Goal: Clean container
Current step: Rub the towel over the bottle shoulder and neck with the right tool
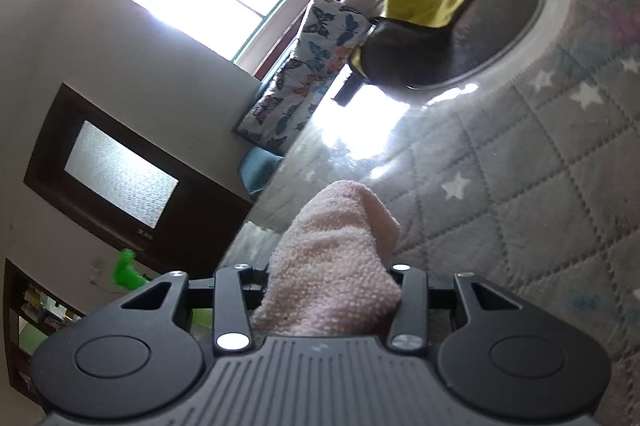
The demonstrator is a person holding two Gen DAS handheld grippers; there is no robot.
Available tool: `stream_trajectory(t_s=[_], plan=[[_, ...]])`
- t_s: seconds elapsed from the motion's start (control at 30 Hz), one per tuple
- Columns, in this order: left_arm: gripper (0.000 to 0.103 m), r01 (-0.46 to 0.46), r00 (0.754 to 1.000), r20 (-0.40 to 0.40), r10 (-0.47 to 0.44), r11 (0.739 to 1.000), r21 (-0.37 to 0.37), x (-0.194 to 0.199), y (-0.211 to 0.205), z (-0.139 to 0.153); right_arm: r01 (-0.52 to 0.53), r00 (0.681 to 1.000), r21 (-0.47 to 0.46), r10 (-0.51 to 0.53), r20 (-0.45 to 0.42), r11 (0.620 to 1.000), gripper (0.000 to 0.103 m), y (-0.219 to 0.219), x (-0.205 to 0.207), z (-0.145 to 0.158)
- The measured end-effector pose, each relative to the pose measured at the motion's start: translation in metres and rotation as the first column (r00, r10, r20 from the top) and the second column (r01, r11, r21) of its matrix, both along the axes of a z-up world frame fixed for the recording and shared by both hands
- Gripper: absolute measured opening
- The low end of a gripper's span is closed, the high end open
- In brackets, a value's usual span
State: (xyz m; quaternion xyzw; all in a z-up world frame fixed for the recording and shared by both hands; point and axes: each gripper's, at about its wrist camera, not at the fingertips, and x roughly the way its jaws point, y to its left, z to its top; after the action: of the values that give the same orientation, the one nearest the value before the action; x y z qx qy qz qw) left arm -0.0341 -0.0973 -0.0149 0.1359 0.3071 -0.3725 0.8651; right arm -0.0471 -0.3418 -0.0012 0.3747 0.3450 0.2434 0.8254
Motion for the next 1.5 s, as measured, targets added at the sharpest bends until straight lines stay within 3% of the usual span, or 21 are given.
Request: stream_trajectory(t_s=[0.37, 0.83, 1.27, 1.5], plan=[[0.103, 0.000, 1.000, 0.000, 0.000, 1.000, 0.000, -0.001, 0.001, 0.000, -0.008, 0.999, -0.079, 0.005, -0.033, 0.997, 0.041, -0.003, -0.011, -0.013], [0.103, 0.000, 1.000, -0.001, 0.000, 1.000, -0.001, 0.002, 0.001, 0.000, -0.016, 0.998, -0.002, 0.016, 0.065, 1.000, 0.041, -0.005, -0.017, 0.023], [0.103, 0.000, 1.000, -0.002, 0.000, 1.000, -0.002, 0.002, -0.001, 0.000, -0.010, 0.999, -0.054, 0.007, -0.039, 0.998, 0.041, 0.003, 0.001, -0.014], [0.103, 0.000, 1.000, -0.002, 0.000, 1.000, -0.002, 0.003, -0.001, 0.000, -0.021, 0.999, -0.059, 0.020, -0.028, 0.998, 0.041, -0.008, -0.017, -0.009]])
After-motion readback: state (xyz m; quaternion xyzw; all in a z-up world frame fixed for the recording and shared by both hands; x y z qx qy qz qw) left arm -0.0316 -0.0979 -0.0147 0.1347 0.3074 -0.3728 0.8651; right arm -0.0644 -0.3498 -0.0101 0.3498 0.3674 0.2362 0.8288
